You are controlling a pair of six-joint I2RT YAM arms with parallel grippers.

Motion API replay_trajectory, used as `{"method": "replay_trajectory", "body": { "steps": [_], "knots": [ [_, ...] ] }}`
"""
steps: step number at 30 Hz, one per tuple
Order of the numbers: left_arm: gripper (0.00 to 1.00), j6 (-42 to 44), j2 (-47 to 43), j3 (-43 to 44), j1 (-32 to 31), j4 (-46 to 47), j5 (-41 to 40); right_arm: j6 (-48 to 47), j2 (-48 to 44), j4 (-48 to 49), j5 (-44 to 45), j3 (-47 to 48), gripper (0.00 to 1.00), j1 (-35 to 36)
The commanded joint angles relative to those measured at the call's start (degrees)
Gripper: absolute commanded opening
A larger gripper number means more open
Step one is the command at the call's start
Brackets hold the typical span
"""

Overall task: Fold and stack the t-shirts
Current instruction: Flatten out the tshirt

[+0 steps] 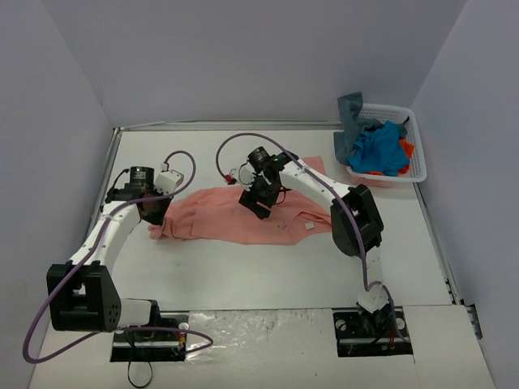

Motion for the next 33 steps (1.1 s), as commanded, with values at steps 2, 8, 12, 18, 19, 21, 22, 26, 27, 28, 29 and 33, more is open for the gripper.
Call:
{"method": "replay_trajectory", "body": {
  "steps": [2,8,12,18,19,21,22,26,27,28,29,33],
  "knots": [
    [0.02,-2.33,0.69,0.83,2.0,0.85,-1.43,0.33,1.2,-2.47,-0.54,3.26,0.6,5.16],
    [0.02,-2.15,1.05,0.31,4.02,1.21,-2.39,0.15,1.55,-2.56,-0.63,0.72,0.55,8.86],
    [0.02,-2.5,1.22,0.4,5.16,1.73,-1.52,0.06,1.46,-2.38,-0.8,-2.88,0.54,10.88],
    [0.02,-2.68,2.19,1.01,5.69,1.47,-0.64,-0.02,2.69,-1.86,-0.1,-7.54,0.54,13.26],
    [0.02,-2.68,2.28,1.01,5.69,1.38,-0.64,0.06,3.3,-1.6,0.51,-7.81,0.55,13.43],
    [0.02,-2.76,2.28,1.01,5.78,1.21,-0.46,0.33,4.27,-0.98,1.21,-8.25,0.55,13.52],
    [0.02,-2.68,2.02,1.01,5.69,1.12,-0.46,0.33,4.54,-0.8,1.48,-8.25,0.55,13.61],
    [0.02,-2.68,1.66,1.01,5.78,1.03,-0.55,1.29,5.33,1.04,5.16,-8.95,0.45,14.84],
    [0.02,-2.68,1.57,0.92,5.95,1.03,-0.55,1.82,5.5,1.57,5.87,-9.21,0.4,15.1],
    [0.02,-2.68,1.49,0.92,5.95,0.94,-0.46,2.17,5.59,1.92,6.66,-9.48,0.36,15.28],
    [0.02,-2.68,1.4,0.84,6.04,1.12,-0.38,2.43,5.68,2.45,8.23,-9.65,0.24,15.54],
    [0.02,-2.68,1.4,1.01,6.04,1.21,-0.55,2.97,4.72,2.98,10.53,-11.23,0.0,15.99]
  ]
}}
